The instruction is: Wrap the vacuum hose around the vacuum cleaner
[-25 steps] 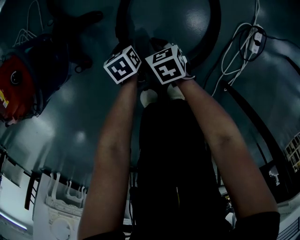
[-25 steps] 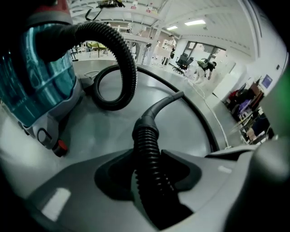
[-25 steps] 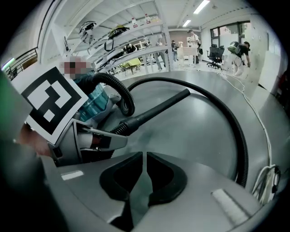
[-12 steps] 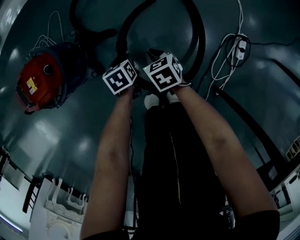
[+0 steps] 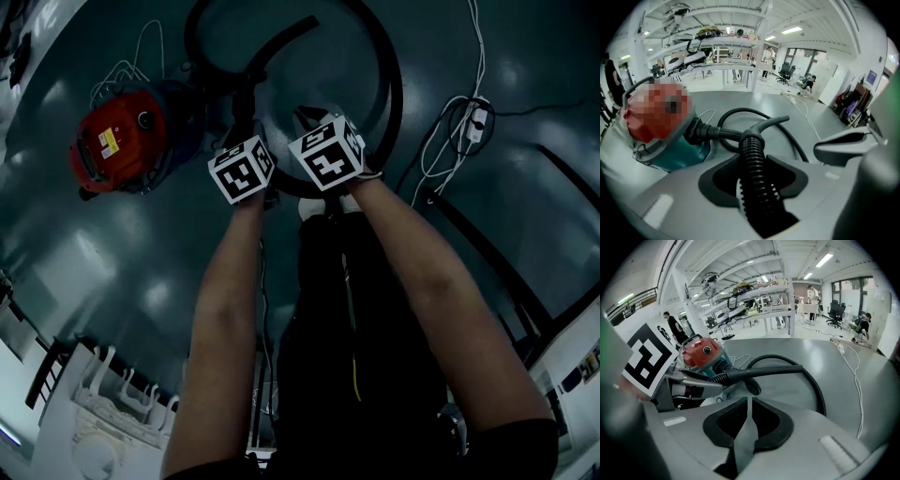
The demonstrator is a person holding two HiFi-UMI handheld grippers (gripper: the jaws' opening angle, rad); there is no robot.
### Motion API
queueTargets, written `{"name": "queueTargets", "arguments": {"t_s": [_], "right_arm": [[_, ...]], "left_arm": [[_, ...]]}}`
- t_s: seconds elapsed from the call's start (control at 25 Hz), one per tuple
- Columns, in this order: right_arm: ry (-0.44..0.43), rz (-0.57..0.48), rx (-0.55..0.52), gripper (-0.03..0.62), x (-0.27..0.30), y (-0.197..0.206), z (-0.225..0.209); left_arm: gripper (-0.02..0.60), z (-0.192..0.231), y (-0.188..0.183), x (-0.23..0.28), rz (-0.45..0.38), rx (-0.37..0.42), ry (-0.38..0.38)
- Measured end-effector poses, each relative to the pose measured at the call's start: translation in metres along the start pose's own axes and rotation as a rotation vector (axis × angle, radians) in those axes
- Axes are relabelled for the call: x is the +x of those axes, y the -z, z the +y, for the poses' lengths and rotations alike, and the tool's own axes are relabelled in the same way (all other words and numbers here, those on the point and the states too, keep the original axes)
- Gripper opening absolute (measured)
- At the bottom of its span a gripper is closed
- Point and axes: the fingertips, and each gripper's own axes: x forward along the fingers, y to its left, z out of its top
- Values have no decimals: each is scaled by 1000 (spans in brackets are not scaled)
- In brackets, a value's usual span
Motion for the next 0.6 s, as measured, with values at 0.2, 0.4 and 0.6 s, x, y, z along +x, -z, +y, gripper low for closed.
{"name": "queueTargets", "arguments": {"t_s": [0.2, 0.4, 0.6], "right_arm": [[-21, -23, -44, 32, -21, -34, 18], [-49, -41, -94, 35, -44, -64, 41], [-82, -67, -156, 38, -66, -87, 66]], "left_arm": [[177, 6, -21, -42, -40, -18, 2], [176, 16, -38, -87, -83, -41, -2], [176, 29, -44, -133, -131, -64, -15]]}}
